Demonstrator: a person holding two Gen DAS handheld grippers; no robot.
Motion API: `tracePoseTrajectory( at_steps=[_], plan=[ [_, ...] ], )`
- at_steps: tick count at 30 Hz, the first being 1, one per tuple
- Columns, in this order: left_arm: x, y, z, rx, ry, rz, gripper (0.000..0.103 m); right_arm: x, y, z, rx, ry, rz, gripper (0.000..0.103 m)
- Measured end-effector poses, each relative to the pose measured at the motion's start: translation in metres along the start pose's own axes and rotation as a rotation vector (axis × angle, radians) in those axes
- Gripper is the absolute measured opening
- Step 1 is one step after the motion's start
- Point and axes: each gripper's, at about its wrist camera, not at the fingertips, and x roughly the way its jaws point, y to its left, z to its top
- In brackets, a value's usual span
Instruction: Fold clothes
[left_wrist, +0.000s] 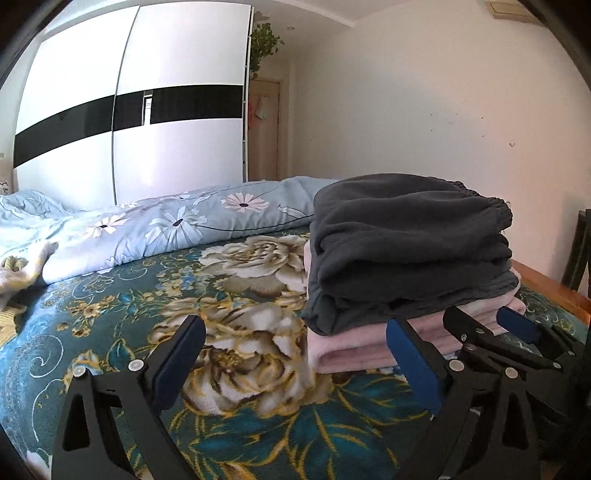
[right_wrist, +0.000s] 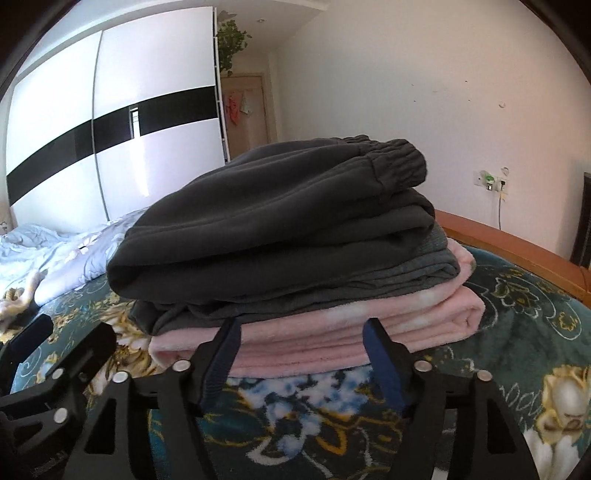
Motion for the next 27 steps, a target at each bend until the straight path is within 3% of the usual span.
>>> tracePoseTrajectory(
  at_steps=[9,27],
  plan=[
    [0.006,0.009,-0.002,-0.061,0.042,-0.012,0.099,-0.007,-0.006,0.0,-0.018,-0.009,-0.029,0.083],
    [0.007,0.01,-0.003,-0.072,0.049,-0.026,0.099,0.001,-0.013,0.0,0.013,0.016,-0.035,0.095]
  ],
)
